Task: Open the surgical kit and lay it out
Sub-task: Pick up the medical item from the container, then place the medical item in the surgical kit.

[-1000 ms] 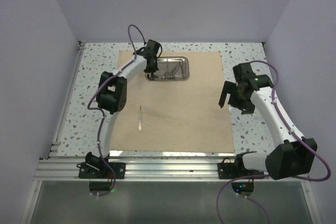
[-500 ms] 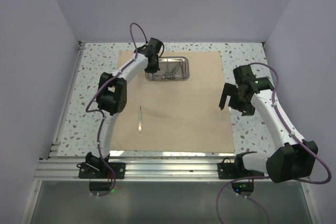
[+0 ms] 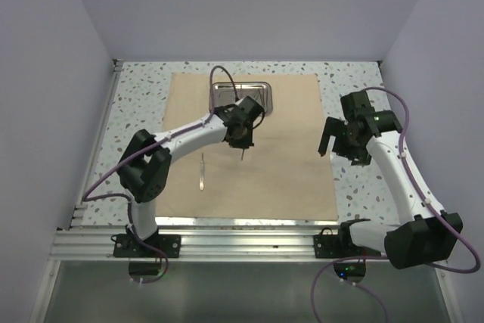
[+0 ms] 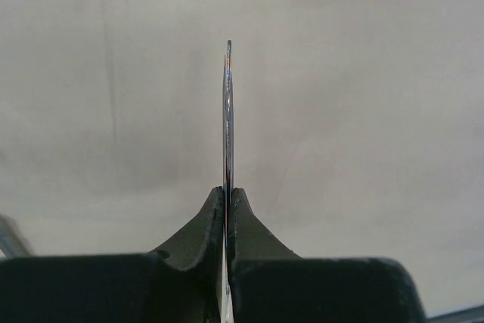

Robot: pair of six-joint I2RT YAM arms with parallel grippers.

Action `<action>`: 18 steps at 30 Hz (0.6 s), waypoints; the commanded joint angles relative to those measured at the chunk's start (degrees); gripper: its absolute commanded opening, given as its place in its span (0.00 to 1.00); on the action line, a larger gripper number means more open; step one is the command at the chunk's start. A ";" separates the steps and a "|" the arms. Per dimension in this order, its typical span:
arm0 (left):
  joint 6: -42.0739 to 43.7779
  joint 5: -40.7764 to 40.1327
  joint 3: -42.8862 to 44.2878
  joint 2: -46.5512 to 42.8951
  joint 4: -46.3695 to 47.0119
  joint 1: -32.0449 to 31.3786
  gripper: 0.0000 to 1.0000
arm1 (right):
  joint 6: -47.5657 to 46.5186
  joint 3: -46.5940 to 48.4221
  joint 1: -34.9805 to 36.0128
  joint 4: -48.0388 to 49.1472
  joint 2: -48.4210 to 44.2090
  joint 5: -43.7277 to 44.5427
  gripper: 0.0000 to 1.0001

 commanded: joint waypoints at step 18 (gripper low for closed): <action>-20.98 -10.88 -10.44 -14.04 -8.18 -10.17 0.00 | -0.35 -2.59 3.16 -2.20 -2.85 -4.52 0.98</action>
